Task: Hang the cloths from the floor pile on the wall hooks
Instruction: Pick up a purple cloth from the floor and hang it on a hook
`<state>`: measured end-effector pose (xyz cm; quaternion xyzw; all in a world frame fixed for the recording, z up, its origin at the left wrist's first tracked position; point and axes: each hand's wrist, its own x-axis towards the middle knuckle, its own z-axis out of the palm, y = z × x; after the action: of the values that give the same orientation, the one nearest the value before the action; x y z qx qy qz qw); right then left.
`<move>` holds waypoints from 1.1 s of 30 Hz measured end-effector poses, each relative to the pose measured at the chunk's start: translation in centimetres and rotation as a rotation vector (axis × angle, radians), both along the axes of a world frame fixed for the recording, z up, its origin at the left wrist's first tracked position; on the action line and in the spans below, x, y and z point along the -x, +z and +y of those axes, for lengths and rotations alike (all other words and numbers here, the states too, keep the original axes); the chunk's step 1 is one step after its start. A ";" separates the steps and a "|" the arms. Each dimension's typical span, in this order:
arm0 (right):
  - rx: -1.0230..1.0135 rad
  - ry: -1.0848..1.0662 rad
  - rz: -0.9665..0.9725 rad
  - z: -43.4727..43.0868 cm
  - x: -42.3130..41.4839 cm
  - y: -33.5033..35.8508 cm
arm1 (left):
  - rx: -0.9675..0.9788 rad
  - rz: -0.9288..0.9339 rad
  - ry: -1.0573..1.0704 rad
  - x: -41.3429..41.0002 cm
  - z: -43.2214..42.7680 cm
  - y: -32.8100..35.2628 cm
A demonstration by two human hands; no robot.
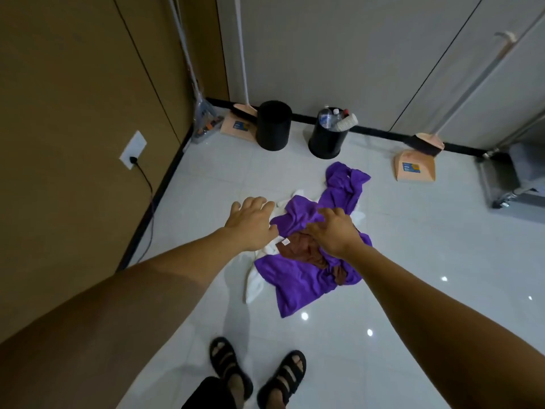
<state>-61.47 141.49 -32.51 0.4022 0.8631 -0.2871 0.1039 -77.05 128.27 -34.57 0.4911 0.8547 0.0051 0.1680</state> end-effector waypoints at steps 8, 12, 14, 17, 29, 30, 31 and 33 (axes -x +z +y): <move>0.116 -0.126 -0.125 4.0 -0.4 -10.2 | 0.105 -0.143 -0.031 2.2 5.3 -11.0; 0.196 -0.158 -0.179 5.7 0.8 -18.6 | 0.142 -0.195 -0.016 3.2 7.6 -18.5; 0.243 -0.140 -0.213 6.3 1.4 -23.3 | 0.172 -0.208 -0.018 3.7 8.6 -22.8; 0.304 -0.115 -0.244 7.3 2.2 -30.9 | 0.190 -0.228 0.016 3.9 10.1 -29.2; 0.332 0.061 -0.272 7.3 6.1 -59.5 | 0.294 -0.332 0.220 4.4 8.4 -56.2; 0.308 0.091 -0.253 6.9 6.7 -61.1 | 0.299 -0.339 0.249 4.7 7.9 -57.6; 0.271 0.127 -0.233 6.5 7.3 -62.5 | 0.301 -0.343 0.265 4.9 7.6 -58.9; 0.195 0.187 -0.193 6.0 8.4 -65.1 | 0.291 -0.349 0.263 5.0 7.1 -61.2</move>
<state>-69.88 147.54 -97.61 0.3338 0.8510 -0.3185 0.2508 -82.07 135.42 -95.82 0.3379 0.8612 -0.0115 0.3795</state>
